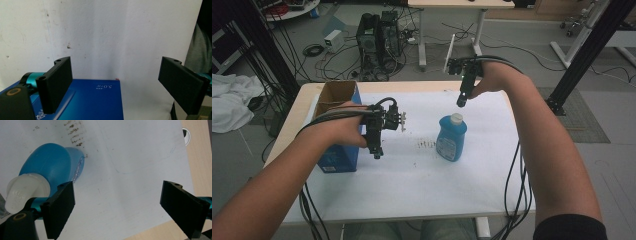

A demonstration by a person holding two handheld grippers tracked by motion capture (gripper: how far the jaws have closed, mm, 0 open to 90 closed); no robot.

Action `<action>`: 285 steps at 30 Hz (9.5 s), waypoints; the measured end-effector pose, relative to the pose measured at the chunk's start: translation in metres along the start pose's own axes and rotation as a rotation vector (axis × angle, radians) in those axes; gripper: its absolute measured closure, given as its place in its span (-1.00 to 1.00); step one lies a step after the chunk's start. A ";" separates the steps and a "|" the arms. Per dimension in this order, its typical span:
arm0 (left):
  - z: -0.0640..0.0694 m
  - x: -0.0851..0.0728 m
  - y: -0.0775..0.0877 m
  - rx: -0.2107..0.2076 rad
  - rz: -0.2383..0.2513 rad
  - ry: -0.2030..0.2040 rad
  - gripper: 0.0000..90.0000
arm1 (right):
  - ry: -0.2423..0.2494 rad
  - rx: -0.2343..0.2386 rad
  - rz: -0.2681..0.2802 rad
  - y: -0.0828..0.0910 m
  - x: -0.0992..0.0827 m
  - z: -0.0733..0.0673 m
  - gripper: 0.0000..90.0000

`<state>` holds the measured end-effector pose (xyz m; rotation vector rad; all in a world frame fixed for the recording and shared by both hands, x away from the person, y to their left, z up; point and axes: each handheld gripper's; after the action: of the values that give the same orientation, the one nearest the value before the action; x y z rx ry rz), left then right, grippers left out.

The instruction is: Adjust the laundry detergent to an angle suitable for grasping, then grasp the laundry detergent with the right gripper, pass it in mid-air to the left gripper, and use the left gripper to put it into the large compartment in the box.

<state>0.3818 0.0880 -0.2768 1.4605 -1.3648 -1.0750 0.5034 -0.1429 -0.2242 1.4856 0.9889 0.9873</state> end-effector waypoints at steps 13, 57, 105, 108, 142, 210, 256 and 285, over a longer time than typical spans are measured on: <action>0.003 0.001 0.003 -0.007 -0.003 0.011 -0.73 | -0.003 -0.003 -0.003 0.000 -0.001 -0.001 -0.74; 0.007 0.004 0.003 -0.016 0.015 -0.002 -0.73 | -0.168 -0.077 0.850 -0.015 -0.121 0.011 -0.74; 0.019 0.004 0.020 0.010 0.055 -0.023 -0.73 | -0.102 0.081 0.840 -0.161 -0.143 -0.077 -0.74; 0.019 0.003 0.020 0.010 0.058 -0.021 -0.73 | -0.110 0.082 0.846 -0.166 -0.137 -0.076 -0.74; 0.020 -0.006 0.018 0.023 0.047 -0.013 -0.73 | -0.125 0.022 1.010 -0.193 -0.108 -0.074 -0.74; 0.018 -0.003 0.015 0.027 0.043 -0.017 -0.73 | -0.136 -0.079 1.044 -0.196 -0.104 -0.080 -0.01; 0.030 0.029 0.043 -0.027 0.112 -0.085 -0.73 | 0.381 0.230 0.912 -0.173 -0.039 -0.142 0.00; 0.044 0.038 0.035 -0.032 0.086 -0.104 -0.73 | 0.440 0.273 0.921 -0.174 0.008 -0.162 0.00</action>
<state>0.3316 0.0477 -0.2570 1.3268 -1.4623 -1.1256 0.3387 -0.0664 -0.3776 2.0624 0.7300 1.9550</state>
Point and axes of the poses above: each handheld gripper's, and its own axes: y roughly backward along the jaws, x roughly out of its top, z roughly to its right, and after that the axes turned 12 degrees about x, right-handed
